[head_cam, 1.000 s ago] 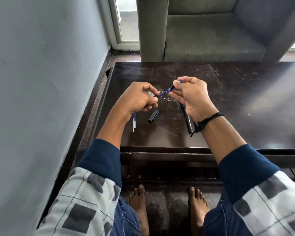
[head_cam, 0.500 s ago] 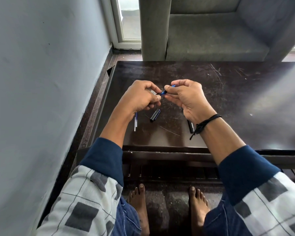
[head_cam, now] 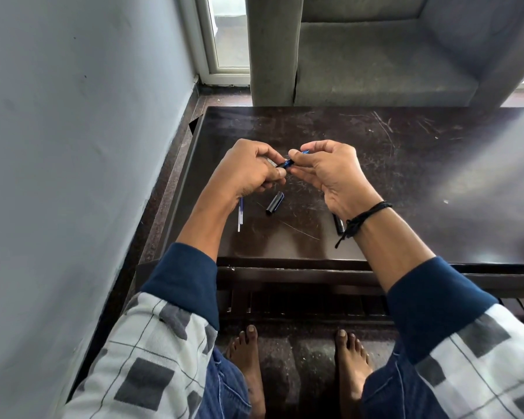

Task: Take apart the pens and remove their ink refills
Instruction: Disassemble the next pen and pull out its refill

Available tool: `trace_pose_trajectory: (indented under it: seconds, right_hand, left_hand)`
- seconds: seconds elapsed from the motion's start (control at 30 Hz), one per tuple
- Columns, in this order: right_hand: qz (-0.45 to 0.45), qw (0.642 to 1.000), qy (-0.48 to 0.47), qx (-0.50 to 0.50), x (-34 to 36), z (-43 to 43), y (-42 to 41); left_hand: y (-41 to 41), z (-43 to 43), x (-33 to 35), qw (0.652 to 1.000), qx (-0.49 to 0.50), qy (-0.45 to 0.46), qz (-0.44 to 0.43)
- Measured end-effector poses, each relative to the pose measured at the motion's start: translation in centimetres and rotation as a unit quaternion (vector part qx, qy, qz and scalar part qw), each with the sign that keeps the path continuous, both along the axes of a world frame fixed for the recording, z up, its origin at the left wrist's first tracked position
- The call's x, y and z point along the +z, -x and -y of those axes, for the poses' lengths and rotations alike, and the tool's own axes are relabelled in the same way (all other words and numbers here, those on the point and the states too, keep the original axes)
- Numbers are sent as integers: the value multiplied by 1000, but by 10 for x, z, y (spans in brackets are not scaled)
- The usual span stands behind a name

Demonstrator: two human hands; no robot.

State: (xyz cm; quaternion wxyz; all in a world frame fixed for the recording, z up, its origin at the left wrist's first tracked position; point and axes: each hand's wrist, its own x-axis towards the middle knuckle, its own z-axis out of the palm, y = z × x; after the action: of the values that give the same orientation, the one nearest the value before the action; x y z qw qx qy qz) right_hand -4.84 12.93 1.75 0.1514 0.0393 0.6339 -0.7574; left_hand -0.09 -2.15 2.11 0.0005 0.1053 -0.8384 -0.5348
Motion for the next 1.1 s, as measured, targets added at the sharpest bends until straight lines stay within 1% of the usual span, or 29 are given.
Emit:
trace_pose_trajectory:
  seconds: [0.63,0.87,1.1]
  right_hand:
    - [-4,1000,-28,11,-1,1,1]
    - [-15,999,-44,15,0,1,-2]
    - [7,999,-42,8,2,2,-2]
  left_hand:
    - [1,-1,-1,1000,3,13,2]
    - [-2,-2,4,1000,1,21,-13]
    - [3,2,-2,999,32,16,-11]
